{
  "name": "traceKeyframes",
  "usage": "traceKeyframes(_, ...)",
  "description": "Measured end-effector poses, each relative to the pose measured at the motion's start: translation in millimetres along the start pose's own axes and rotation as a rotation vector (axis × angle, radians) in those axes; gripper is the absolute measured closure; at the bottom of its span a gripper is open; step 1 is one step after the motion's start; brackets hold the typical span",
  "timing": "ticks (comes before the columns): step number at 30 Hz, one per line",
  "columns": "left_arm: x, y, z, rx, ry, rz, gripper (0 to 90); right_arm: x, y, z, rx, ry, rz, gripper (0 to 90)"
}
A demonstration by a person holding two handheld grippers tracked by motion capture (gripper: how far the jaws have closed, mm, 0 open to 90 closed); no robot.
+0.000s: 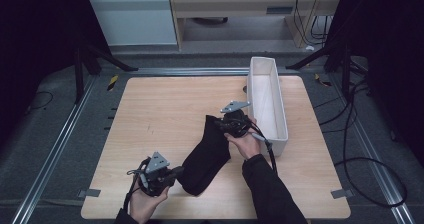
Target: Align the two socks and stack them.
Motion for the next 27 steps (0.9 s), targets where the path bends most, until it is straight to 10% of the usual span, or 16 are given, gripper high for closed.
traceKeyframes(27, 15.3, -9.6, 27.1, 0.047, 0.093, -0.012, 86.4, 22.8, 2.7, 21.3, 0.070, 0.081, -0.054, 78.5)
Point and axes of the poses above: each handheld gripper's, and its own axes: z roughly forward along the jaws, x roughly out of its underside, y roughly to its left, the point moved 3 cm from there along z, roughly forward along the jaws, and after that the axes turned 1 degree about z, right-handed, at the moved point
